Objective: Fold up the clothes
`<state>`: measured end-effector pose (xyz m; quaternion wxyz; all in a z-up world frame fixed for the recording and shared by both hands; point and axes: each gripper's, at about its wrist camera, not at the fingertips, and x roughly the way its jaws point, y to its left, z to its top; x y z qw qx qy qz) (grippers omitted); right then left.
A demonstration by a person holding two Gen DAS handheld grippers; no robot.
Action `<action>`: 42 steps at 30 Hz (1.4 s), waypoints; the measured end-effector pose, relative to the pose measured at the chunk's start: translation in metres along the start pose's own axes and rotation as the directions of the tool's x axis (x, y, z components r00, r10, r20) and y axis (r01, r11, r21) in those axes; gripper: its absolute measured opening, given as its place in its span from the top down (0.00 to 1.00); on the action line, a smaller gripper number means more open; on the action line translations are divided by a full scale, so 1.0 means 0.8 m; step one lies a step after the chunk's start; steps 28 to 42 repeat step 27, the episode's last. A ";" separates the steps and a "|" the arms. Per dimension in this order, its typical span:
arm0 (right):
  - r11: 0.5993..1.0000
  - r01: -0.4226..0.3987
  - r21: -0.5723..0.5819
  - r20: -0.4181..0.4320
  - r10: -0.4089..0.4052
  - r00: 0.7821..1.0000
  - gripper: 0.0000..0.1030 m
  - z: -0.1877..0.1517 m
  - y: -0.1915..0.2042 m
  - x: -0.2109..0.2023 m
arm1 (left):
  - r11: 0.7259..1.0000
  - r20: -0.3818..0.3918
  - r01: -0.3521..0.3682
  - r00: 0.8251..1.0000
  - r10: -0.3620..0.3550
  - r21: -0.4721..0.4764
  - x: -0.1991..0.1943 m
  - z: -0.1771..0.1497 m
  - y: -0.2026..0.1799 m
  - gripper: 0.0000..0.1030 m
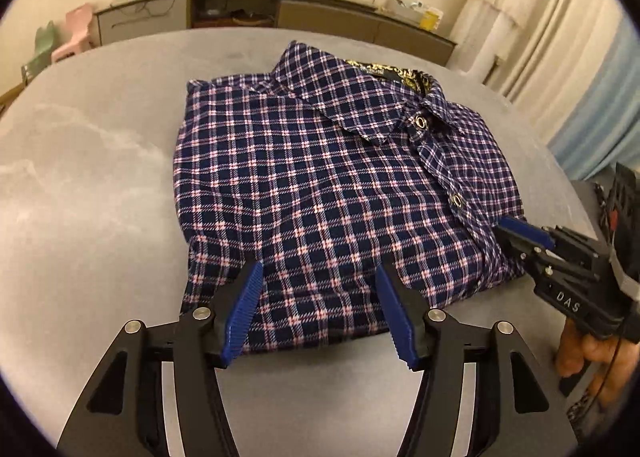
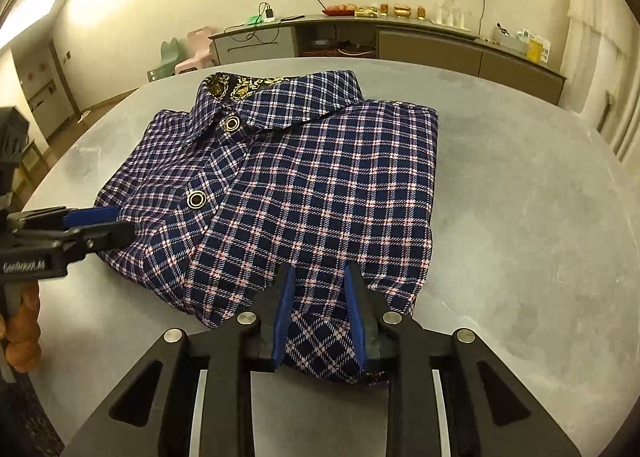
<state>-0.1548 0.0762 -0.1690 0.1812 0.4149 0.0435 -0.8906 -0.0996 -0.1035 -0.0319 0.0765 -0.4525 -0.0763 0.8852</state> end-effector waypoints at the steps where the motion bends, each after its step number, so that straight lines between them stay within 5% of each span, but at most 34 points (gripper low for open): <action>1: 1.000 0.007 0.012 -0.001 -0.007 1.000 0.75 0.002 -0.003 -0.008 | 1.000 0.005 -0.013 1.000 0.013 -0.022 -0.004 -0.001 -0.001 0.40; 5: 0.999 -0.002 0.044 0.029 0.001 1.000 0.60 -0.004 -0.002 -0.066 | 0.998 0.045 -0.058 0.997 0.059 -0.038 -0.036 -0.001 -0.012 0.35; 7: 0.999 0.009 0.045 0.056 -0.011 0.998 0.30 -0.011 0.006 -0.090 | 0.997 0.085 -0.079 0.993 0.081 -0.025 -0.058 -0.009 -0.026 0.23; 14: 0.991 0.100 0.088 0.023 -0.103 0.994 0.29 -0.038 0.019 -0.096 | 0.998 -0.001 -0.037 0.999 0.037 -0.048 -0.059 -0.049 -0.043 0.17; 20: 0.982 0.171 0.079 0.009 -0.172 0.985 0.29 -0.035 0.021 -0.089 | 0.998 -0.001 -0.037 0.999 0.037 -0.043 -0.063 -0.055 -0.063 0.13; 25: 0.983 0.171 0.071 0.008 -0.172 0.985 0.29 -0.034 0.026 -0.085 | 0.995 0.018 0.046 0.999 -0.045 -0.087 -0.072 -0.056 -0.062 0.11; 42: 0.983 0.171 0.065 0.013 -0.172 0.985 0.29 -0.033 0.028 -0.085 | 0.996 0.017 0.035 0.999 -0.034 -0.081 -0.071 -0.055 -0.064 0.11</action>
